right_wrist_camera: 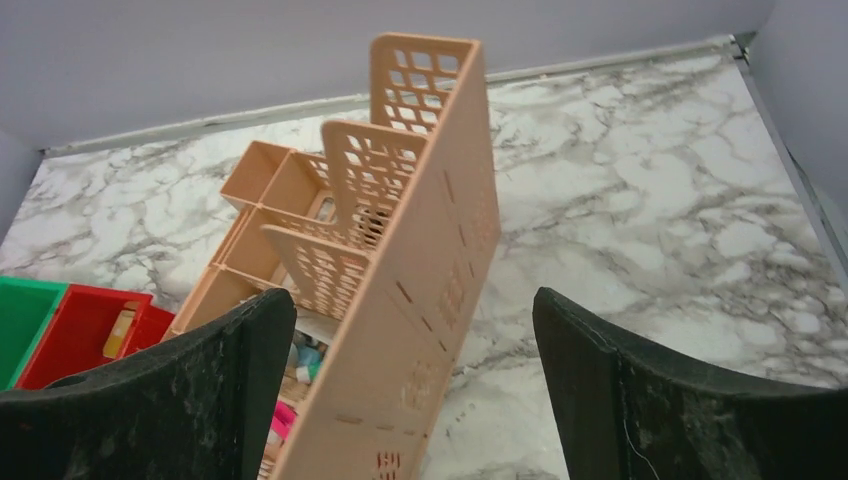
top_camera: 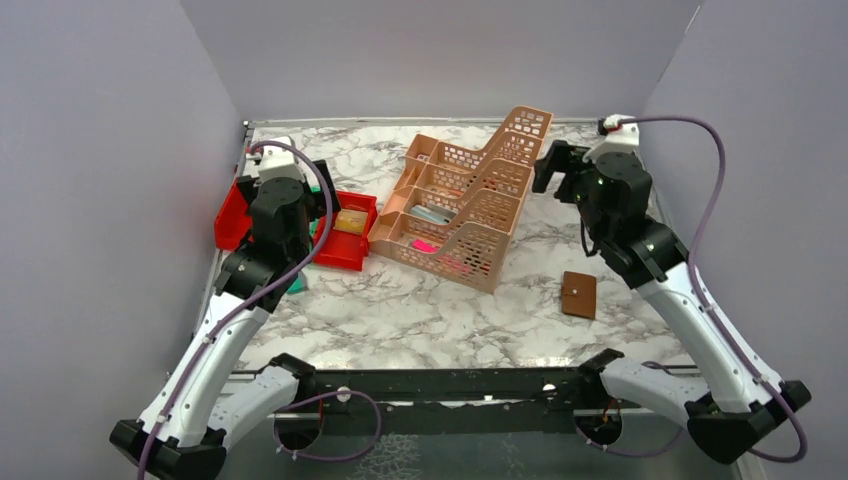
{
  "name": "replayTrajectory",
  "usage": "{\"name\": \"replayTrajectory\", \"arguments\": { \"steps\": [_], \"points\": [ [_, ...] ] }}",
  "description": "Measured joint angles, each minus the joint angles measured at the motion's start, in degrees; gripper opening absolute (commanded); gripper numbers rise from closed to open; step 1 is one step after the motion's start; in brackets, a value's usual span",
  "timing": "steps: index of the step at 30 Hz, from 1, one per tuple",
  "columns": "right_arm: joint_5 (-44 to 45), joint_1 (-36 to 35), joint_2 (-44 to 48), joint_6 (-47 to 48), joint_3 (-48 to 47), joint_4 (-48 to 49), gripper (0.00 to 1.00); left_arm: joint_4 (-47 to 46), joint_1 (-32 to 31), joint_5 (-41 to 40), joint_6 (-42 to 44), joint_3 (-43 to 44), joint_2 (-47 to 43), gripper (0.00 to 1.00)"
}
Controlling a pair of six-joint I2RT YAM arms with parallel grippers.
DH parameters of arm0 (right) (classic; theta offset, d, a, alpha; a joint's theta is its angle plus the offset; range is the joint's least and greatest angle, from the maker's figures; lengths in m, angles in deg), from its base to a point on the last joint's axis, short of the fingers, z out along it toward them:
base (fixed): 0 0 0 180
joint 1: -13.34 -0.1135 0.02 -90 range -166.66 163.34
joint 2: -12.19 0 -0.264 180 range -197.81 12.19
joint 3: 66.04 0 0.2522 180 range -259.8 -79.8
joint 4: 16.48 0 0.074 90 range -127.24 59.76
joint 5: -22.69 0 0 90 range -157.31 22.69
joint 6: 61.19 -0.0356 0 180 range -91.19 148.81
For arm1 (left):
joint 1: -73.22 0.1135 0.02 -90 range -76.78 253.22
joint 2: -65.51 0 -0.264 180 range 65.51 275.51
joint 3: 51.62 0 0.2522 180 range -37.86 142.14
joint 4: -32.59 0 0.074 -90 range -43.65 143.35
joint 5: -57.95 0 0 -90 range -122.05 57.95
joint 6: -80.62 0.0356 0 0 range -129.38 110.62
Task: Take the credit cards out of the card holder
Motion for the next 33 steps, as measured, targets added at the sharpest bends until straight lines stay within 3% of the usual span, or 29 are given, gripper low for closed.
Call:
{"name": "replayTrajectory", "arguments": {
  "steps": [9, 24, 28, 33],
  "points": [
    [-3.9, 7.5, 16.2, -6.5, 12.2, -7.2, 0.98, -1.4, 5.6, 10.5, -1.8, -11.1, -5.1, 0.99],
    [-22.9, 13.7, 20.3, -17.3, 27.8, -13.6, 0.99, -5.9, 10.4, 52.4, -8.8, -24.6, -0.6, 0.98],
    [-29.7, 14.1, 17.5, -18.5, 28.4, -12.8, 0.99, -6.6, 8.2, 61.7, -9.0, -25.0, 2.3, 0.98],
    [-35.4, 14.2, 15.7, -19.6, 30.3, -10.8, 0.99, -7.7, -0.6, 66.2, -9.0, -24.6, 6.9, 0.97]
  ]
}}
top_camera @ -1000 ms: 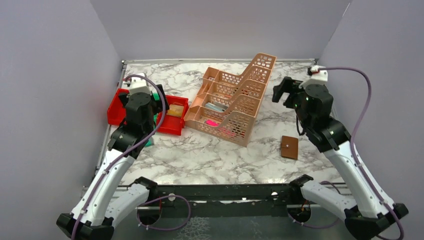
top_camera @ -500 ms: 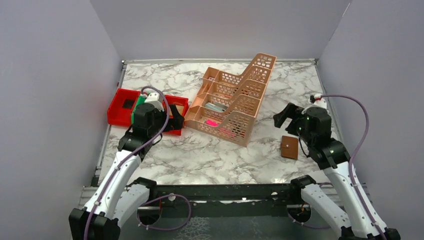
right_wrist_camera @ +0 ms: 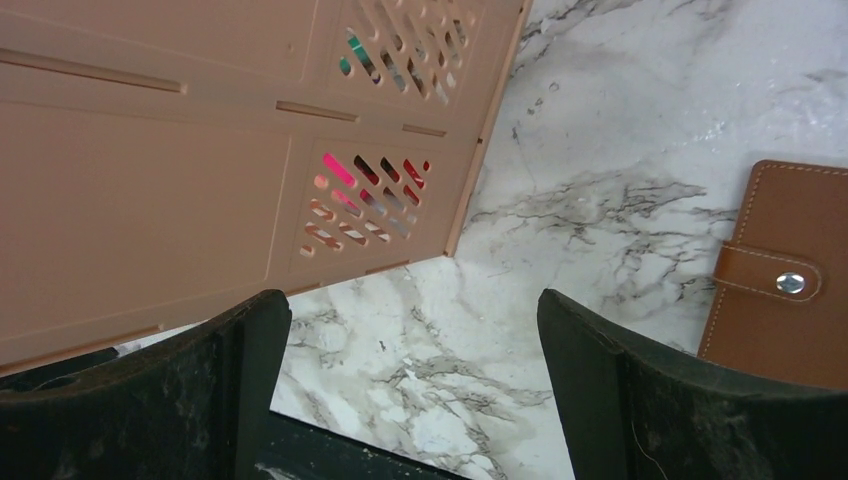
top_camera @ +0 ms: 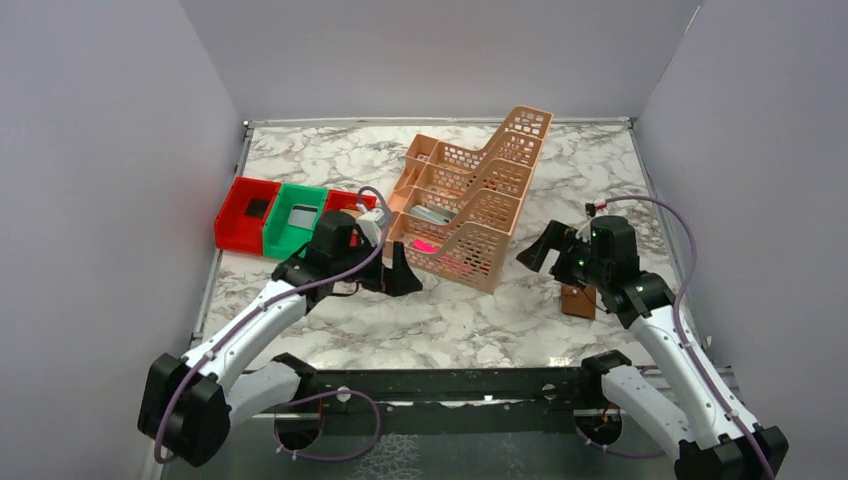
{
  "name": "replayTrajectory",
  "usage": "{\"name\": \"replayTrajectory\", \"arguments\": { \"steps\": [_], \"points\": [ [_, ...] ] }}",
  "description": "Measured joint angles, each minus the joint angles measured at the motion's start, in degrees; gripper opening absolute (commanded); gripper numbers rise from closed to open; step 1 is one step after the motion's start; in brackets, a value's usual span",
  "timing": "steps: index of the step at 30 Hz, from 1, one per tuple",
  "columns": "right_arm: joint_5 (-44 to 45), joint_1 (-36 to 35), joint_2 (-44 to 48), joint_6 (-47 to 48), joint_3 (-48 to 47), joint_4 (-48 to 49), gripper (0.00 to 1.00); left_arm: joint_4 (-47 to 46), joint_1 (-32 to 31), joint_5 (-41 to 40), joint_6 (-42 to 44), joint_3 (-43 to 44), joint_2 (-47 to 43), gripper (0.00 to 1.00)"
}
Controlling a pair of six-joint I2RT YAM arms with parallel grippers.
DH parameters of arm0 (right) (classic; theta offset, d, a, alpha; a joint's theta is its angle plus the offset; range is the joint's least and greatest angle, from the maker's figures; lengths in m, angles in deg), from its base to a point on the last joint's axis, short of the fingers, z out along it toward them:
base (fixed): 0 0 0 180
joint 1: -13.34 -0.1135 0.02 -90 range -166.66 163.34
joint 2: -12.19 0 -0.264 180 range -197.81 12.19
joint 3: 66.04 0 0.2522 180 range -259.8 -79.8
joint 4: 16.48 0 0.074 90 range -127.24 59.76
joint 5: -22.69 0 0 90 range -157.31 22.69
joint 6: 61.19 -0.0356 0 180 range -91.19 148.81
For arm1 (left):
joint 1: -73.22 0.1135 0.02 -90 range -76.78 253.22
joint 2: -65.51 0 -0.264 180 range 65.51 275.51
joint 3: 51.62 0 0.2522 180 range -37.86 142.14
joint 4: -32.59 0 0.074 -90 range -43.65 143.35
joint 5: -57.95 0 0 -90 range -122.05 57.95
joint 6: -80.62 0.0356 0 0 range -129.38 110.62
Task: Take the credit cards out of the card holder
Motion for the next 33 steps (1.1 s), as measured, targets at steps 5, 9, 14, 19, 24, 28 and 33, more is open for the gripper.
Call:
{"name": "replayTrajectory", "arguments": {
  "steps": [5, 9, 14, 19, 24, 28, 33],
  "points": [
    [-1.2, 0.0, -0.2, -1.4, 1.4, 0.3, 0.99, -3.5, -8.7, 0.7, -1.2, 2.1, 5.9, 0.97],
    [-0.2, 0.0, 0.5, -3.7, 2.1, -0.4, 1.00, -8.7, -16.2, 0.0, -2.5, 6.3, 12.5, 0.97],
    [3.4, 0.3, 2.3, -6.3, 2.1, -3.2, 0.99, -15.1, -22.2, -3.5, -3.3, 12.2, 20.2, 0.97],
    [6.4, 0.3, 4.6, -7.0, 2.1, -6.3, 0.99, -20.1, -23.1, -7.2, -4.3, 15.1, 24.9, 0.97],
    [7.6, 0.3, 6.4, -7.0, 1.9, -7.9, 0.99, -21.2, -23.7, -10.5, -4.4, 19.2, 29.3, 0.97],
    [7.9, 0.3, 6.8, -6.8, 1.2, -9.0, 0.99, -22.1, -23.9, -11.2, -4.0, 24.3, 34.1, 0.97],
    [7.8, 0.3, 6.8, -6.3, 0.1, -9.8, 1.00, -22.0, -23.9, -12.0, -2.4, 31.9, 39.9, 0.98]
  ]
}}
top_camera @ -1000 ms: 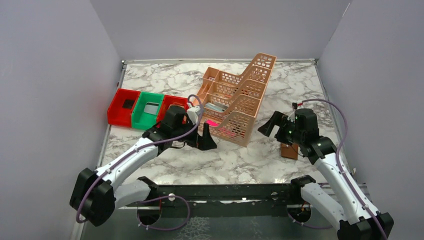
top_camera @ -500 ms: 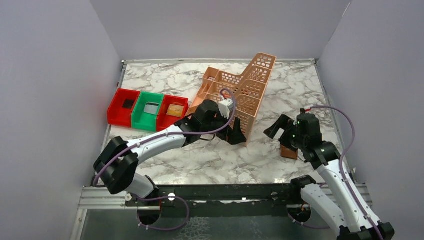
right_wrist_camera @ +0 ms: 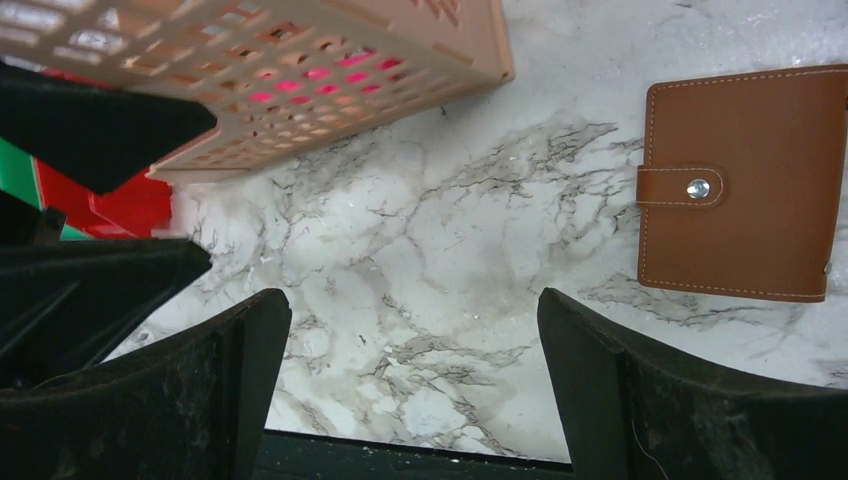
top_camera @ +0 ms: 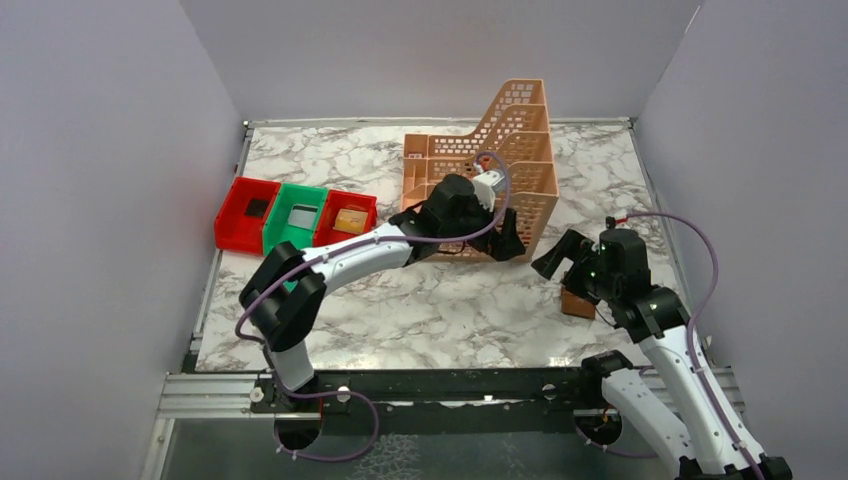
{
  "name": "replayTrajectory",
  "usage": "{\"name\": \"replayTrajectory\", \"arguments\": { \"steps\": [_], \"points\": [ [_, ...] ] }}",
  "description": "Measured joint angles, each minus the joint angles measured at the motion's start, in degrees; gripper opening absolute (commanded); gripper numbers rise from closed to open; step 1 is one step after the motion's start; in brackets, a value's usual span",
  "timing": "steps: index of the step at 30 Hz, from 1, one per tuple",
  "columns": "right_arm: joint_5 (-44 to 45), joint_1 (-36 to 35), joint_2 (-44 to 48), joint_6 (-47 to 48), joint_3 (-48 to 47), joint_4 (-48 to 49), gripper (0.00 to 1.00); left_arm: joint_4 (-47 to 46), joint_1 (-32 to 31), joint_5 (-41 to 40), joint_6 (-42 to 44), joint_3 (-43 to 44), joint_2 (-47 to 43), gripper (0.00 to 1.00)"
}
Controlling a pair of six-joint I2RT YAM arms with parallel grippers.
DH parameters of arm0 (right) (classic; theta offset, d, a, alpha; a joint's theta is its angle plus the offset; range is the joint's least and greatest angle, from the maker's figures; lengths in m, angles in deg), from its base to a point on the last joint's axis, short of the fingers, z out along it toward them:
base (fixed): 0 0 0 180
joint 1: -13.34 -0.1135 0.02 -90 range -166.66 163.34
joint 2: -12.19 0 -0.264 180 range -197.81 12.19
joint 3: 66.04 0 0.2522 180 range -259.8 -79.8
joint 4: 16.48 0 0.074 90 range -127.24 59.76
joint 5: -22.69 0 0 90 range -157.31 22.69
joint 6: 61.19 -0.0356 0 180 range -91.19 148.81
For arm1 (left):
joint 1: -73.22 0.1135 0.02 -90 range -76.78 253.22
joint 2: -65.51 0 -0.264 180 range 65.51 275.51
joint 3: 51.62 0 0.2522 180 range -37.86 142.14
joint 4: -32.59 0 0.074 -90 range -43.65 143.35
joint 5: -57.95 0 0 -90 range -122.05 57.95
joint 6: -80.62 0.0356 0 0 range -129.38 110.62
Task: Take the credit cards out of the card holder
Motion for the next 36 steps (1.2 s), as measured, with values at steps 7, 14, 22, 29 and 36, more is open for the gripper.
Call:
{"name": "replayTrajectory", "arguments": {
  "steps": [7, 14, 22, 29, 36],
  "points": [
    [-4.9, 0.0, -0.8, 3.5, -0.1, 1.6, 0.99, 2.8, 0.0, -0.8, 2.7, 7.5, 5.6, 0.99],
    [-13.7, 0.0, -1.6, 6.2, 2.2, 6.8, 1.00, 3.6, 0.4, -1.9, 3.0, -4.5, -4.2, 0.99],
    [-28.8, 0.0, -6.8, 5.8, 10.3, 18.6, 0.95, 4.6, 0.5, -11.5, 2.6, -20.1, -25.8, 0.99],
    [-27.4, -8.2, -9.5, 3.3, 11.5, 24.5, 0.95, 12.3, 4.4, -26.1, 0.0, -25.3, -36.8, 0.99],
    [-10.7, -25.9, -17.0, -4.3, 11.5, 31.0, 0.95, 19.6, 15.6, -31.6, -5.4, -28.1, -43.1, 0.99]
  ]
}}
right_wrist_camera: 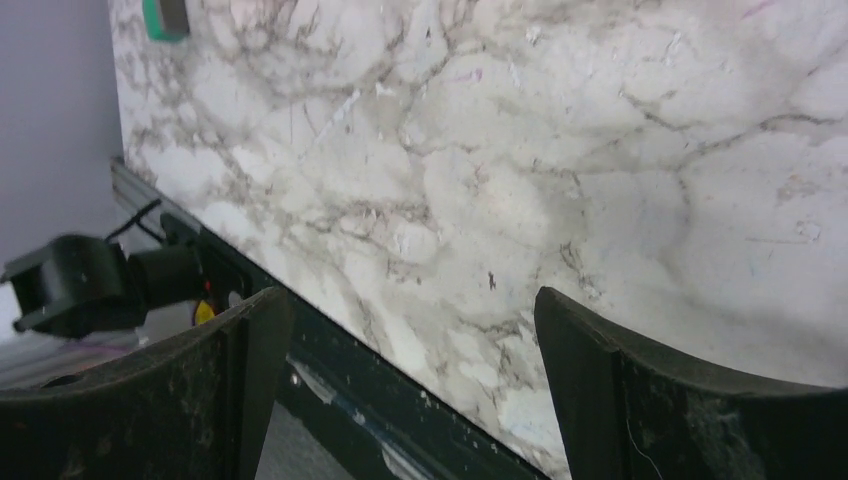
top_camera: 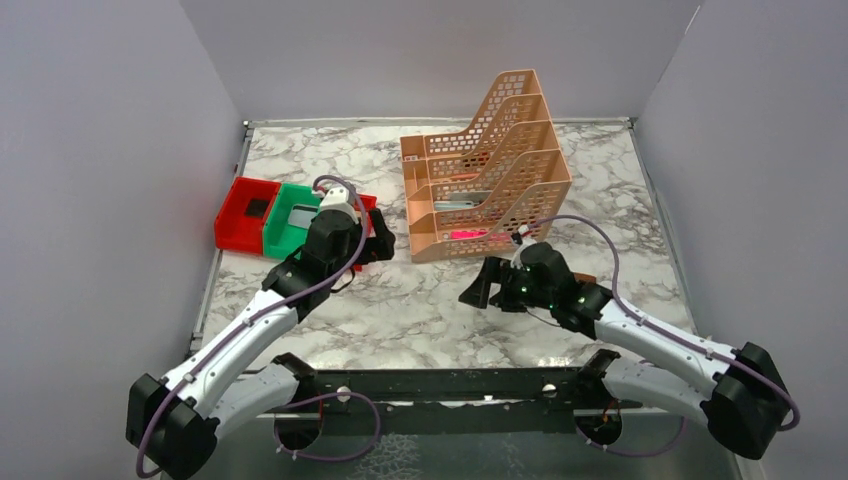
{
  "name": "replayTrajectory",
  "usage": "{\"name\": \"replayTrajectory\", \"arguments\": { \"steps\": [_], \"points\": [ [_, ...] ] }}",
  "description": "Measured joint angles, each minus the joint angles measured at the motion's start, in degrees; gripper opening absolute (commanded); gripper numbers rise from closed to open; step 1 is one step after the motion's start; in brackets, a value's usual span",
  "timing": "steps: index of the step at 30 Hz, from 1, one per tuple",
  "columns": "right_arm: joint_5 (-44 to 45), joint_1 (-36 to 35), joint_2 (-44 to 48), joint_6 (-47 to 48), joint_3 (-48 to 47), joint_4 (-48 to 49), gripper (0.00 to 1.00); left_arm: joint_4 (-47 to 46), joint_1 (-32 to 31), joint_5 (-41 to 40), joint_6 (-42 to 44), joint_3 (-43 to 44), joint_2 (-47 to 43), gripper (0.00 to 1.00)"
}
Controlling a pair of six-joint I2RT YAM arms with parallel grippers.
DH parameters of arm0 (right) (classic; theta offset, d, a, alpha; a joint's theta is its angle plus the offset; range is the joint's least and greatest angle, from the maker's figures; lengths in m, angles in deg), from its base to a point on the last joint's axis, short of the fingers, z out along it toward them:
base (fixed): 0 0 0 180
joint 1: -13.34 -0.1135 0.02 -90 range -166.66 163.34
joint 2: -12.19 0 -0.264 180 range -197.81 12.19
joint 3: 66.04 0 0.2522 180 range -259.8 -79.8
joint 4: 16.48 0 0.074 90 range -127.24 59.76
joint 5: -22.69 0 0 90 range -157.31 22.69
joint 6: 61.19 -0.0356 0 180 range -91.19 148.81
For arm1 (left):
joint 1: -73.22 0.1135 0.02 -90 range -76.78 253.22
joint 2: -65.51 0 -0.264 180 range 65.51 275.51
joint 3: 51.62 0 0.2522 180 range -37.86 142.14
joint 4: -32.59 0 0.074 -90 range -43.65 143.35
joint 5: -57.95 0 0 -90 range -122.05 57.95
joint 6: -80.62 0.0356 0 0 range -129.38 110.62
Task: Take the credit cards out of the card holder
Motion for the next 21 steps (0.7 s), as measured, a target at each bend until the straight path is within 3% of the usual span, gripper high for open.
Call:
{"name": "replayTrajectory", "arguments": {
  "steps": [11, 17, 21],
  "points": [
    [24.2, -2.8, -11.2, -3.3, -1.2, 14.8, 0.99, 5.4, 1.2, -1.2, -2.5, -2.8, -7.8, 0.99],
    [37.7, -2.7, -23.4, -4.4, -10.1, 16.8, 1.00, 6.6, 1.2, -2.0, -2.7, -2.8, -8.8, 0.99],
    [42.4, -2.8, -29.8, -4.7, -13.8, 19.3, 1.00, 7.6, 1.2, -2.0, -2.8, -2.8, -8.8, 0.99]
  ]
}}
